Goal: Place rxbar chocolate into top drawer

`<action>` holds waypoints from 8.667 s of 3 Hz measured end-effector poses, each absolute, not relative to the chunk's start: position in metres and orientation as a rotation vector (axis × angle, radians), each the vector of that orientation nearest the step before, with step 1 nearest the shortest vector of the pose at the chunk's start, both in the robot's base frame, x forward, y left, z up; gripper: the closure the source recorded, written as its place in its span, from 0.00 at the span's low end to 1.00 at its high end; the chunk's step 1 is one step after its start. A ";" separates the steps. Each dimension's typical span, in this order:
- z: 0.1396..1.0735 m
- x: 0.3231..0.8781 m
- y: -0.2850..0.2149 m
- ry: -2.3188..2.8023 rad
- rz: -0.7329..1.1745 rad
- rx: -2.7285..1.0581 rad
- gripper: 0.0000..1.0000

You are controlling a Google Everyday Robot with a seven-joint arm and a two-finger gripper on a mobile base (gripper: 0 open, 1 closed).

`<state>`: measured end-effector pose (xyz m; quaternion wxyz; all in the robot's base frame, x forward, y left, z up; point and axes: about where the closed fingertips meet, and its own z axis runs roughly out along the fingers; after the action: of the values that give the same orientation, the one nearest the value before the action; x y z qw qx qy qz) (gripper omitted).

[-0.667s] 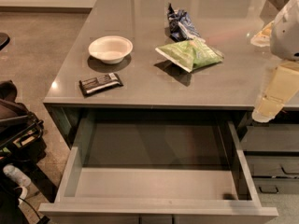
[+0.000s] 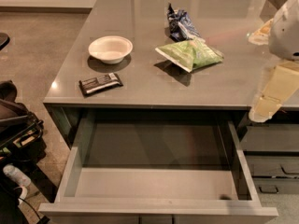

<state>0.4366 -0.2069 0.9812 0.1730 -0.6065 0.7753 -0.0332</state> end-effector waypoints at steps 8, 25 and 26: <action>0.964 0.546 0.036 1.421 0.437 -2.054 0.00; 0.827 0.583 0.124 1.521 0.631 -2.193 1.00; 0.834 0.584 0.125 1.521 0.631 -2.193 1.00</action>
Offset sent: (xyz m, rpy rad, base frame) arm -0.0073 0.2047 0.0126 0.3941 0.0006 0.5483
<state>0.5835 0.1251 0.8343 0.1982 -0.7837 0.5437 0.2255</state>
